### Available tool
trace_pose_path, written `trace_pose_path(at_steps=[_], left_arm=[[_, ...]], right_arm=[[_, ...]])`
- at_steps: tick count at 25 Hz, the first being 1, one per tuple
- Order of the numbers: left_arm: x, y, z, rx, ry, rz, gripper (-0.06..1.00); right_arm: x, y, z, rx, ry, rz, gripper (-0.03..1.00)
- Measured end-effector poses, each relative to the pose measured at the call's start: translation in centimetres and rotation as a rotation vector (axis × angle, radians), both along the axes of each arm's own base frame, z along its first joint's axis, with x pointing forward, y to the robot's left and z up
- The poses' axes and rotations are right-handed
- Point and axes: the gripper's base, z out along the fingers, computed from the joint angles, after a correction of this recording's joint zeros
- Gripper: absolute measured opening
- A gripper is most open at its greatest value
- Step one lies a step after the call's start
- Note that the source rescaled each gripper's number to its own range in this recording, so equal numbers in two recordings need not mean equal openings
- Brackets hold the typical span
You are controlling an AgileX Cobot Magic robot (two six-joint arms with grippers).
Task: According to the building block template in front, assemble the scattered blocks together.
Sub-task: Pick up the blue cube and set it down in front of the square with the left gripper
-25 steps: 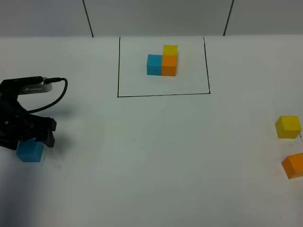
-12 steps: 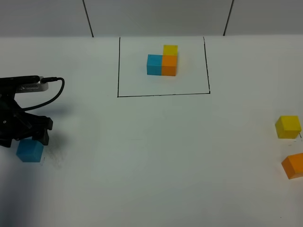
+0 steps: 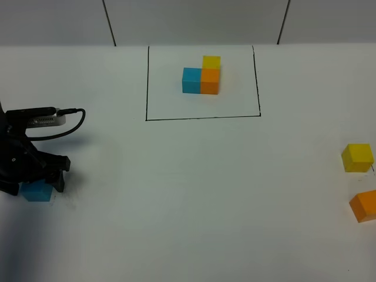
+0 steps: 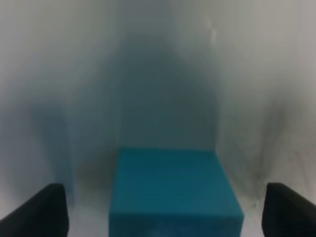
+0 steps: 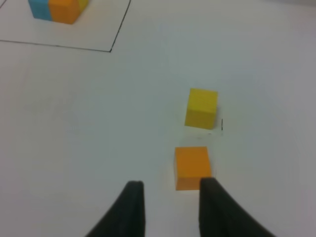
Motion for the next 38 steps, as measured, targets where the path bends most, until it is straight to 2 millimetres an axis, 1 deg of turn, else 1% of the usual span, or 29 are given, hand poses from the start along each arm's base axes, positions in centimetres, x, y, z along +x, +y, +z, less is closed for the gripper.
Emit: trace_pose_path(at_steps=[1,2,3,4,5,6,7,8,10,12,15,18,19,21,23,25,28,32,35,38], left_arm=[[0.0,0.0,0.0,0.000,0.000,0.000,0.75],[0.0,0.0,0.0,0.000,0.000,0.000,0.71],[0.0,0.0,0.0,0.000,0.000,0.002,0.65],[0.0,0.0,0.0,0.000,0.000,0.004,0.55],[0.0,0.0,0.0,0.000,0.000,0.006,0.44],[0.0,0.0,0.0,0.000,0.000,0.007,0.28],[0.0,0.0,0.0,0.001,-0.001,0.007,0.07],[0.0,0.0,0.0,0.001,-0.002,-0.002,0.00],[0.2,-0.1,0.2,0.001,-0.008,-0.054,0.00],[0.9,-0.8,1.1,0.003,-0.029,-0.156,0.00],[2.2,-3.5,3.8,0.001,-0.106,-0.385,0.00],[3.0,-7.8,6.4,-0.035,-0.185,-0.670,0.00],[3.0,-9.5,7.0,-0.052,-0.204,-0.773,0.00],[2.5,-12.8,7.9,-0.070,-0.223,-1.023,0.00],[2.0,-15.6,8.4,-0.081,-0.223,-1.204,0.00],[1.4,-18.4,8.4,-0.080,-0.216,-1.328,0.00],[1.3,-21.5,7.7,-0.046,-0.182,-1.454,0.00],[1.5,-25.1,6.9,-0.019,-0.156,-1.553,0.00],[1.8,-27.0,6.1,-0.023,-0.149,-1.577,0.00],[2.0,-27.6,5.0,-0.024,-0.118,-1.587,0.00]], right_arm=[[0.0,0.0,0.0,0.000,0.000,0.000,0.00],[0.0,0.0,0.0,0.000,0.000,0.000,0.00],[0.0,0.0,0.0,0.000,0.000,0.000,0.00],[0.0,0.0,0.0,0.000,0.000,0.000,0.00],[0.0,0.0,0.0,0.000,0.000,0.000,0.00],[0.0,0.0,0.0,0.000,0.000,0.000,0.00],[0.0,0.0,0.0,0.000,0.000,0.000,0.00],[0.0,0.0,0.0,0.000,0.000,0.000,0.00],[0.0,0.0,0.0,0.000,0.000,0.000,0.00],[0.0,0.0,0.0,0.000,0.000,0.000,0.00],[0.0,0.0,0.0,0.000,0.000,0.000,0.00],[0.0,0.0,0.0,0.000,0.000,0.000,0.00],[0.0,0.0,0.0,0.000,0.000,0.000,0.00],[0.0,0.0,0.0,0.000,0.000,0.000,0.00],[0.0,0.0,0.0,0.000,0.000,0.000,0.00],[0.0,0.0,0.0,0.000,0.000,0.000,0.00],[0.0,0.0,0.0,0.000,0.000,0.000,0.00],[0.0,0.0,0.0,0.000,0.000,0.000,0.00],[0.0,0.0,0.0,0.000,0.000,0.000,0.00],[0.0,0.0,0.0,0.000,0.000,0.000,0.00]])
